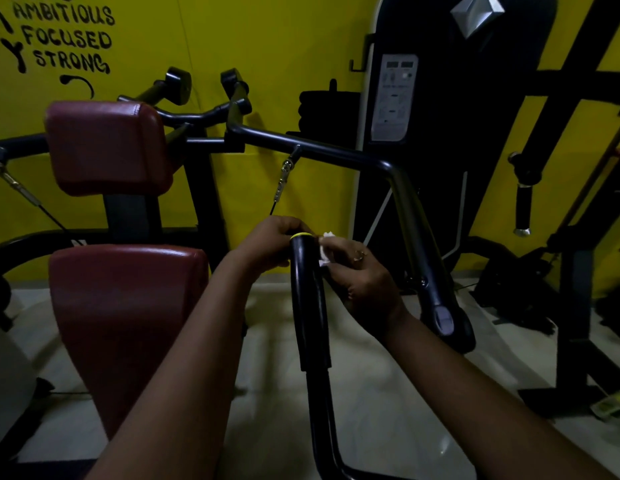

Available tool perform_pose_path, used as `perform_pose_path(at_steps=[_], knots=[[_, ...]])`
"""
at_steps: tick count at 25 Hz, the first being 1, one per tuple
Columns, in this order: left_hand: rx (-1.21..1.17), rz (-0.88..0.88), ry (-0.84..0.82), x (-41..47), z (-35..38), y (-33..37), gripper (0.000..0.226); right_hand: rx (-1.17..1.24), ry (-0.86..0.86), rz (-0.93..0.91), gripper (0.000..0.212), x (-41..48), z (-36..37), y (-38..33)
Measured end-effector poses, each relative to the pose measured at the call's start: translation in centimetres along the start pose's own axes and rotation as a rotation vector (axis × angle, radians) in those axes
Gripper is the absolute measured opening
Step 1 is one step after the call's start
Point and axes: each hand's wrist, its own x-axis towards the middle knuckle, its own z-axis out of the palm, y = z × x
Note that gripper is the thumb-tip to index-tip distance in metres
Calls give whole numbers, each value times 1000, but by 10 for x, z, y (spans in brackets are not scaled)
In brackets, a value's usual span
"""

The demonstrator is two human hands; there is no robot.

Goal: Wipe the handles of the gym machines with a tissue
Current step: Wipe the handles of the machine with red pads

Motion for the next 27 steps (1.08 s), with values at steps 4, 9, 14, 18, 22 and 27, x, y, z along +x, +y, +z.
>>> perform_pose_path(at_steps=[4,9,14,18,22,27], knots=[[-41,24,-14,-1,1,-1,4,-9,-11,154,9,-26,-21,12],[39,87,65,-5,6,-1,18,107,-32,254,15,-6,-11,1],[121,243,307,-8,20,-12,19,185,-80,345,23,0,-19,3],[348,370,422,-5,30,-23,15,185,-132,646,15,-8,-42,22],[662,466,585,-7,35,-29,37,236,-247,627,6,28,-19,9],[809,487,689,-10,39,-30,37,228,-460,645,11,29,-30,33]])
